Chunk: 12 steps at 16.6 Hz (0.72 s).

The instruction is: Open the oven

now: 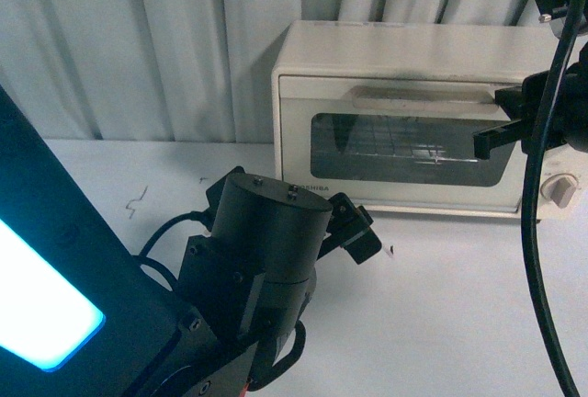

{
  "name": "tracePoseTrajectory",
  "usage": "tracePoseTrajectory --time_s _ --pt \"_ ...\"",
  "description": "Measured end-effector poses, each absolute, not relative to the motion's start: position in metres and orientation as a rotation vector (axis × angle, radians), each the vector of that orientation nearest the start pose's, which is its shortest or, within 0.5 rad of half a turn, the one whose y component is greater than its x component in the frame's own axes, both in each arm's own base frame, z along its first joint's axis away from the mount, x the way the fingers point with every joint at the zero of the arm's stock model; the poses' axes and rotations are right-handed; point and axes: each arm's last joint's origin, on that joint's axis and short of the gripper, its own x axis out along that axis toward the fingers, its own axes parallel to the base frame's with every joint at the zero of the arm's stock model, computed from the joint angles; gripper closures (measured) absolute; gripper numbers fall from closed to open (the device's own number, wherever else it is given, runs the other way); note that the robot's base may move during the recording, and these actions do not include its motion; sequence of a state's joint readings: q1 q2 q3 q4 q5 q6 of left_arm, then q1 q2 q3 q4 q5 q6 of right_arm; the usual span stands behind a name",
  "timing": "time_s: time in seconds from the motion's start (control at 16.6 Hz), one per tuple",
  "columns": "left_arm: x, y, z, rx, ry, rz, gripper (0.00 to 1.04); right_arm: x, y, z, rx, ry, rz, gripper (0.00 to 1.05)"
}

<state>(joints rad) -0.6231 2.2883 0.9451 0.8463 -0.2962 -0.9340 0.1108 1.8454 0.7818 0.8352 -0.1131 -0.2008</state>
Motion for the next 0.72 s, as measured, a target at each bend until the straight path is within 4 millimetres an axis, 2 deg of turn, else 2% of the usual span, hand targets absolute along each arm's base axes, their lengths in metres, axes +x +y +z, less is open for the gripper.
tracePoseTrajectory --time_s 0.3,0.72 --pt "0.322 -0.222 0.032 -0.688 0.554 -0.087 0.07 0.359 0.068 0.159 -0.239 0.187 0.313 1.03" --pt "0.323 -0.221 0.032 -0.688 0.554 -0.086 0.07 0.360 0.064 0.159 -0.247 0.187 0.290 1.03"
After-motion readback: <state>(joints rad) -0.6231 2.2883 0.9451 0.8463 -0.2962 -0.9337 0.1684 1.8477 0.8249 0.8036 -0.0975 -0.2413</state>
